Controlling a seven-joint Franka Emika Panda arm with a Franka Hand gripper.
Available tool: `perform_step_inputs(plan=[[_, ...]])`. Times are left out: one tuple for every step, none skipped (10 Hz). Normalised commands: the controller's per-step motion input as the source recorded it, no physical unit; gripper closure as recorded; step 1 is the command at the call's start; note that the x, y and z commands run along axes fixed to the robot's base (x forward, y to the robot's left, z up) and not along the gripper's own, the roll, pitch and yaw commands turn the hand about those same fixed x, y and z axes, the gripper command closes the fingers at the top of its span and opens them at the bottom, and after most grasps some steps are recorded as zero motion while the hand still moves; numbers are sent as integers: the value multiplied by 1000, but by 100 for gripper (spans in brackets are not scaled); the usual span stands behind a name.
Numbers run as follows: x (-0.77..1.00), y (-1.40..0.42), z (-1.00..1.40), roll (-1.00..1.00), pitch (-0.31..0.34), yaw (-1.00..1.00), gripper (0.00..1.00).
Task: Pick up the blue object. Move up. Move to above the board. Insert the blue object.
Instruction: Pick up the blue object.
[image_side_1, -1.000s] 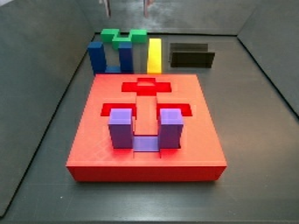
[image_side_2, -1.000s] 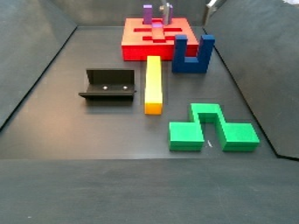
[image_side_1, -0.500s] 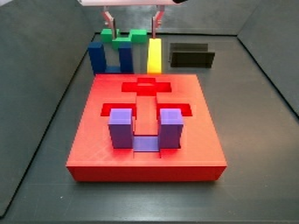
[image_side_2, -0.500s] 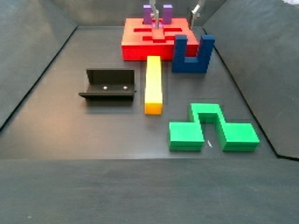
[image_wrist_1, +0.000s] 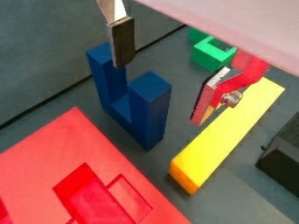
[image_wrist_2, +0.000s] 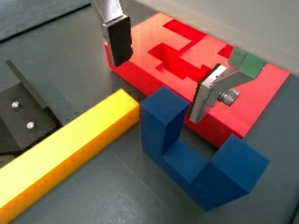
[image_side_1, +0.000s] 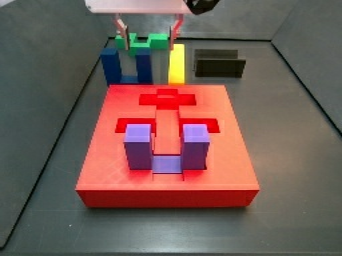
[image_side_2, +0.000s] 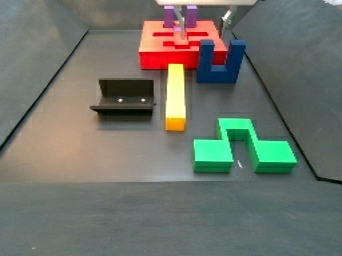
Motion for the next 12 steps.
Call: perform_step_inputs(plan=[[0, 0, -240, 236, 9, 51, 0], [0, 0, -249, 241, 0, 23, 0], [-3, 0, -283, 234, 0, 0, 0], [0, 40, -260, 226, 0, 0, 0], [-54, 29, -231, 166, 0, -20, 0], [-14, 23, -186, 104, 0, -54, 0], [0, 17, -166, 83, 0, -74, 0], [-17, 31, -117, 54, 0, -89, 0], [0, 14, -51, 14, 6, -57, 0], [0, 80, -20, 16, 37, -71, 0], [0, 17, -100, 24, 0, -49, 0], [0, 0, -120, 3, 0, -23, 0]])
